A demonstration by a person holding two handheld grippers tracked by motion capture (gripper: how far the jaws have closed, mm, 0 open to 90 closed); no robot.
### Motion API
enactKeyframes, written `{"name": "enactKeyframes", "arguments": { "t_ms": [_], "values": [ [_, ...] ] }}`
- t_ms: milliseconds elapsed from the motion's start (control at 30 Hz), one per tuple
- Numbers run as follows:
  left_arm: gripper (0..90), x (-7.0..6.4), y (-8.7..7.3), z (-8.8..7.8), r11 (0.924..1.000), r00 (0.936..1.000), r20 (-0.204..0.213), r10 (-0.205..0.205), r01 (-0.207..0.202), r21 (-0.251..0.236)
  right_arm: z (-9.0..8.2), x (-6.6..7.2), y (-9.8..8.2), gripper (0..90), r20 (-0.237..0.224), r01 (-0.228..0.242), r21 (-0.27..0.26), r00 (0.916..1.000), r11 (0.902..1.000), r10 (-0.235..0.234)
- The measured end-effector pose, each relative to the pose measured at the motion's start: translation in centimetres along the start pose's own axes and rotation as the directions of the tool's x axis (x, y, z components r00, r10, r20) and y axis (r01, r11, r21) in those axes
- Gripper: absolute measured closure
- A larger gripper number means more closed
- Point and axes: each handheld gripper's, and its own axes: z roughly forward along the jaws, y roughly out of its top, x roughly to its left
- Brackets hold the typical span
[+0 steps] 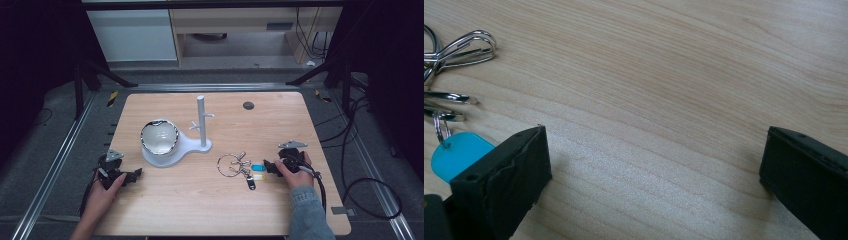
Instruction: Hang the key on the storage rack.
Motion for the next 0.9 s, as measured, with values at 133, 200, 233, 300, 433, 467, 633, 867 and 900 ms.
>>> {"name": "enactKeyframes", "arguments": {
  "t_ms": [133, 200, 233, 300, 433, 467, 633, 867, 900],
  "values": [
    [0.0, 0.0, 0.0, 0.0, 1.0, 1.0, 0.0, 0.001, -0.001, 0.0, 0.1, 0.0, 0.0, 0.3, 0.0, -0.003, -0.001, 1.0, 1.0, 0.003],
    [0.0, 0.0, 0.0, 0.0, 1.0, 1.0, 0.0, 0.003, -0.003, 0.002, 0.0, 0.0, 0.0, 1.7, 0.0, -0.004, 0.003, 1.0, 1.0, 0.004],
    [0.0, 0.0, 0.0, 0.0, 1.0, 1.0, -0.001, 0.001, -0.001, 0.001, -0.1, 0.1, 0.1, 4.2, -0.005, 0.002, 0.011, 1.0, 0.9999, -0.002],
    [0.0, 0.0, 0.0, 0.0, 1.0, 1.0, -0.001, 0.006, -0.006, 0.004, -0.5, 0.2, 0.4, 10.7, -0.019, 0.016, 0.033, 0.9997, 0.9993, -0.016],
    [0.0, 0.0, 0.0, 0.0, 1.0, 1.0, -0.002, 0.005, -0.005, 0.004, -1.3, 0.8, 1.2, 18.4, -0.046, 0.112, 0.086, 0.993, 0.9899, -0.109],
    [0.0, 0.0, 0.0, 0.0, 1.0, 1.0, -0.002, 0.005, -0.005, 0.004, -1.5, 1.0, 1.5, 20.2, -0.057, 0.124, 0.102, 0.9912, 0.987, -0.119],
    [0.0, 0.0, 0.0, 0.0, 1.0, 1.0, -0.002, 0.005, -0.005, 0.004, -2.4, 1.3, 2.6, 28.6, -0.131, 0.202, 0.183, 0.9749, 0.962, -0.18],
    [0.0, 0.0, 0.0, -0.1, 1.0, 1.0, -0.004, 0.003, -0.003, 0.004, -3.5, 1.9, 4.7, 39.1, -0.189, 0.292, 0.249, 0.9496, 0.9233, -0.25],
    [0.0, 0.0, 0.0, -0.1, 1.0, 1.0, -0.004, 0.003, -0.003, 0.004, -3.7, 2.1, 5.1, 41.7, -0.2, 0.315, 0.265, 0.9426, 0.9115, -0.268]
  ]
}}
